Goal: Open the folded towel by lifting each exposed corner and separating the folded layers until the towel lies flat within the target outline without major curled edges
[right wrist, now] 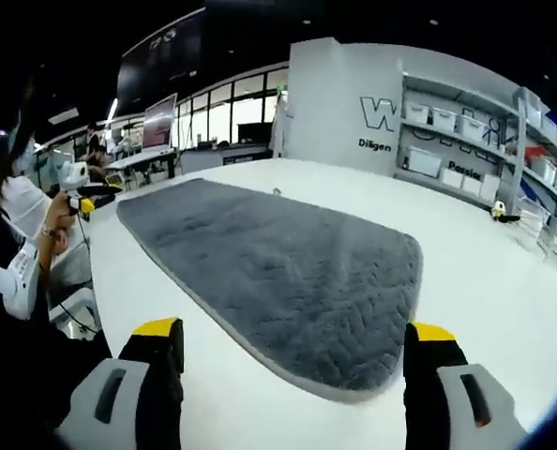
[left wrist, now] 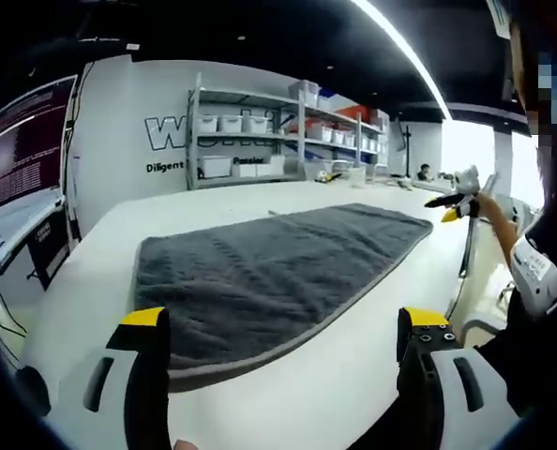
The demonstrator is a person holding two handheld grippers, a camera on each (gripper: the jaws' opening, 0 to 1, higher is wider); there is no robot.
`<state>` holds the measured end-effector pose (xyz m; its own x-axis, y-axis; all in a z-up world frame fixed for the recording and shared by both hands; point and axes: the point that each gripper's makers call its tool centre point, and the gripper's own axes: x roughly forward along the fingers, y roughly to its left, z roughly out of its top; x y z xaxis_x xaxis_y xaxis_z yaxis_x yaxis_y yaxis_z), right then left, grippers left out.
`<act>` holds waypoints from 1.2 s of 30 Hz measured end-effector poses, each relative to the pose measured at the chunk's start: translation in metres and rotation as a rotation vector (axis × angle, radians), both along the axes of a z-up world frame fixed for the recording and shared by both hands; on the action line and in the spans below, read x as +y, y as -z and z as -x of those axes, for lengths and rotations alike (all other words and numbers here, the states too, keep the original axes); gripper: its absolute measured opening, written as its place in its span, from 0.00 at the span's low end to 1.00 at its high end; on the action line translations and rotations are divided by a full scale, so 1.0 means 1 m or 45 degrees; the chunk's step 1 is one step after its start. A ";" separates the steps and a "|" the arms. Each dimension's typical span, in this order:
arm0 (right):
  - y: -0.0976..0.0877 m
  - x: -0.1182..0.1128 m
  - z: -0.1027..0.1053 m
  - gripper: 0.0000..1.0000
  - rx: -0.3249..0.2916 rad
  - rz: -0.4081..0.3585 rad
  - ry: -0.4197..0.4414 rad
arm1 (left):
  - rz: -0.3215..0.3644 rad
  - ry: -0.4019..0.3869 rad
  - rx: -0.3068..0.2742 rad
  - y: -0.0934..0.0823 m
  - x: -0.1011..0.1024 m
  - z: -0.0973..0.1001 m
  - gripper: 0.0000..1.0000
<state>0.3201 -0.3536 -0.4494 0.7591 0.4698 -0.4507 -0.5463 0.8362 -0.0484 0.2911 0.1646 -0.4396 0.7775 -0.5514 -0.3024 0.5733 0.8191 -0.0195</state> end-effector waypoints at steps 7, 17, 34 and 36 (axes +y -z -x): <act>-0.018 0.007 0.000 1.00 -0.082 -0.029 0.000 | 0.009 -0.017 -0.005 -0.002 0.003 0.001 0.99; -0.015 0.017 0.008 1.00 -0.041 0.011 -0.020 | 0.023 -0.010 -0.005 -0.001 0.003 0.002 0.99; -0.007 0.018 0.003 1.00 -0.011 -0.002 -0.035 | 0.024 0.004 -0.004 -0.001 -0.003 0.001 0.99; -0.006 0.018 0.003 1.00 -0.006 -0.008 -0.041 | 0.023 0.008 -0.004 -0.002 -0.004 0.001 0.99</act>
